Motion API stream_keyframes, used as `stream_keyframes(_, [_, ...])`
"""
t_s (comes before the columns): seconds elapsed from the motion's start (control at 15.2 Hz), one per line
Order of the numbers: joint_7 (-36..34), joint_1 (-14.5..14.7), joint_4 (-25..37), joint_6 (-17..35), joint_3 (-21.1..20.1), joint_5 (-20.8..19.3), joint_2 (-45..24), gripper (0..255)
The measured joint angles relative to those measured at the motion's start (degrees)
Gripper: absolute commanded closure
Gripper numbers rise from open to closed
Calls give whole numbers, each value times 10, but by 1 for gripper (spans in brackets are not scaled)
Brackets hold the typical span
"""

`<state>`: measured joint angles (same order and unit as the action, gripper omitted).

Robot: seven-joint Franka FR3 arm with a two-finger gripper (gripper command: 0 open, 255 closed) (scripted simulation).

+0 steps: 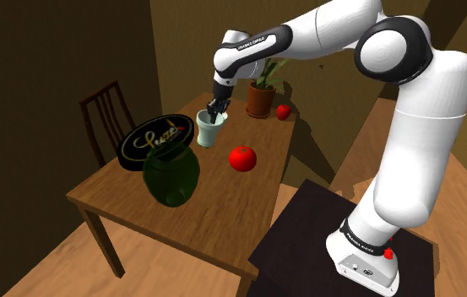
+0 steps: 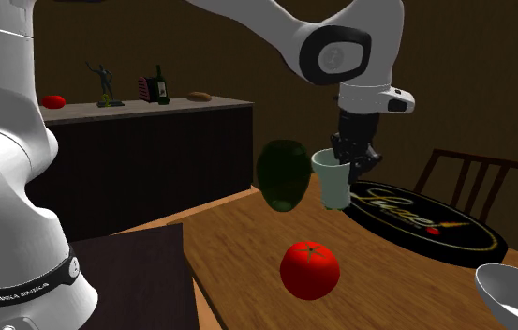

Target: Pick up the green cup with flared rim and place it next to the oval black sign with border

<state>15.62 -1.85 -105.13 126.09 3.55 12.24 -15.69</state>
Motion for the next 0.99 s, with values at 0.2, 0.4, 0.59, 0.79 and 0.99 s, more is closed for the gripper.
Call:
stream_keyframes(0.2, [6, -1, -10, 18, -1, 3, -9, 255])
stream_keyframes(0.4, [11, -1, -21, 39, -2, 8, -19, 255])
stream_keyframes(0.59, [15, -1, -28, 58, -3, 11, -31, 255])
stream_keyframes(0.79, [20, -2, -35, 77, -5, 15, -44, 255])
stream_keyframes(0.99, [26, -3, -42, 95, -7, 20, -55, 255])
